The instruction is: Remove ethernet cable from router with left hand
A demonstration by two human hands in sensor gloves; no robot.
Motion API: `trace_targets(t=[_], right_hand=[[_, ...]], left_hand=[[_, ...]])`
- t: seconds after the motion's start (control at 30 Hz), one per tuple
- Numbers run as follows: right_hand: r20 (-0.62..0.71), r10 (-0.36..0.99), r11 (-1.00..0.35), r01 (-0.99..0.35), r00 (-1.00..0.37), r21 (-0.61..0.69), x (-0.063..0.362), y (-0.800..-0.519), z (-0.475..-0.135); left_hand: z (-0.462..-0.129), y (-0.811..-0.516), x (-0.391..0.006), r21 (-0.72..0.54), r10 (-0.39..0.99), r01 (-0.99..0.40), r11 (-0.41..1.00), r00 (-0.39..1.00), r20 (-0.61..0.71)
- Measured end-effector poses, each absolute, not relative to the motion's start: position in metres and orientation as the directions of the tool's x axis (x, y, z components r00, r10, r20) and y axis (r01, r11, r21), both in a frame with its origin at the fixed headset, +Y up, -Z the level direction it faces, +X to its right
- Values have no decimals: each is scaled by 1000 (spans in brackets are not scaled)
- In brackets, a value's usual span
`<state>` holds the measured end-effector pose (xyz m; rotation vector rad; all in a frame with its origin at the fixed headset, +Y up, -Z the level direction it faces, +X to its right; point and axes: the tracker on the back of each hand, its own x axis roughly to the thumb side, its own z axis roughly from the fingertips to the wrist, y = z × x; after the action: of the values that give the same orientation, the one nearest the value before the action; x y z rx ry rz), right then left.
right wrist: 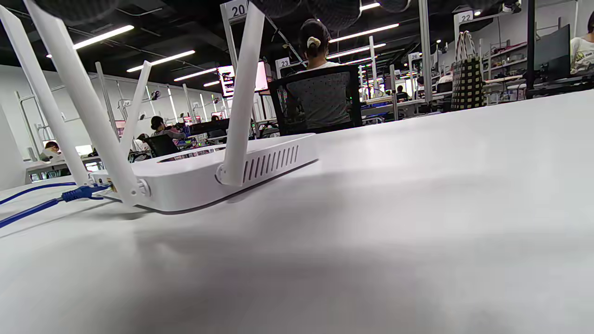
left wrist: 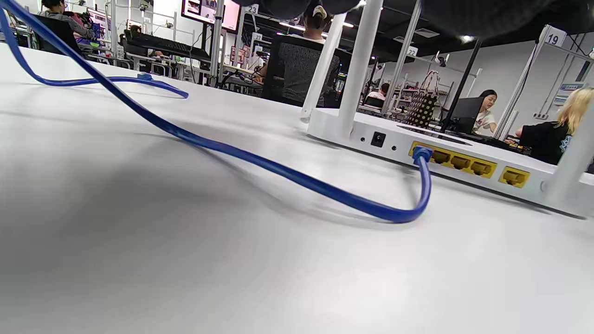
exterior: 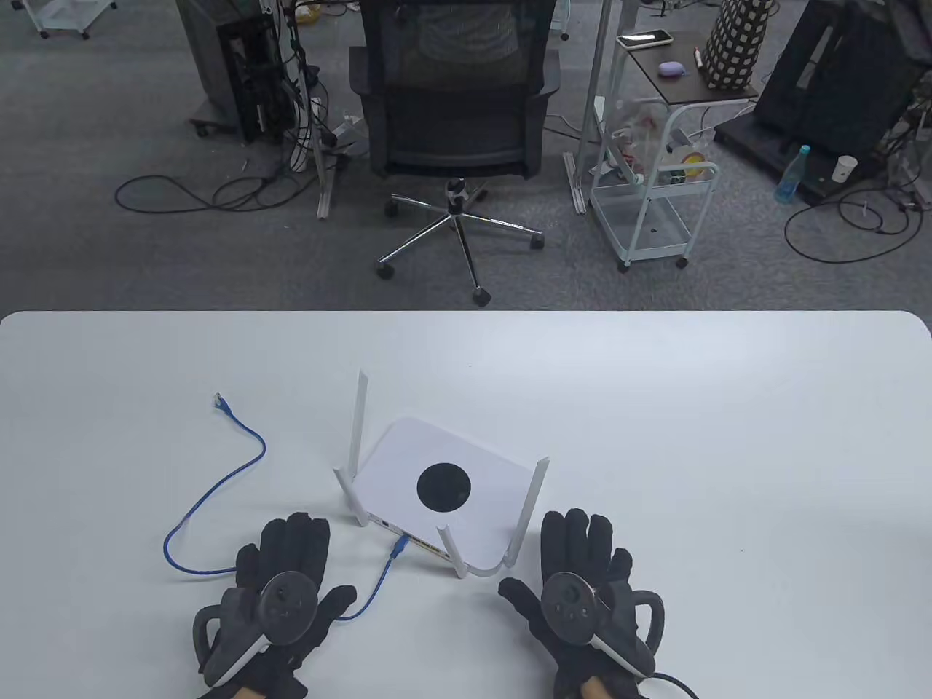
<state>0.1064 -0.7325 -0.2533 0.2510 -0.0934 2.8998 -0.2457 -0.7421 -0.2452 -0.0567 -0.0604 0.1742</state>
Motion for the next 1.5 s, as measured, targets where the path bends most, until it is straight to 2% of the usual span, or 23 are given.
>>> trace_targets(t=[0.6,1.07,1.17,1.3,1.4,1.5], right_hand=[[170,219,-975,-223,-961,-3,106,-736,-256],[103,322,-946,-316,-941,74,97,-739,-271],[32,423,-903,-419,-905,93,92,-741,-278],[-194,640,-751,-659,-743,46,85,-751,-289],[-312,652,-724,-689,-691,14,83,-754,-296],[-358,590,-771,-636,-724,17,80,-757,-302]], left_hand=[[-247,-742,-247,-77,182,-179,981,983,38],[-249,-741,-248,-83,187,-184,979,982,22],[-249,-741,-248,-82,186,-183,980,982,28],[-249,-741,-248,-86,181,-178,980,983,25],[-250,-742,-249,-91,189,-187,978,982,18],[-250,-742,-249,-91,191,-189,978,981,17]])
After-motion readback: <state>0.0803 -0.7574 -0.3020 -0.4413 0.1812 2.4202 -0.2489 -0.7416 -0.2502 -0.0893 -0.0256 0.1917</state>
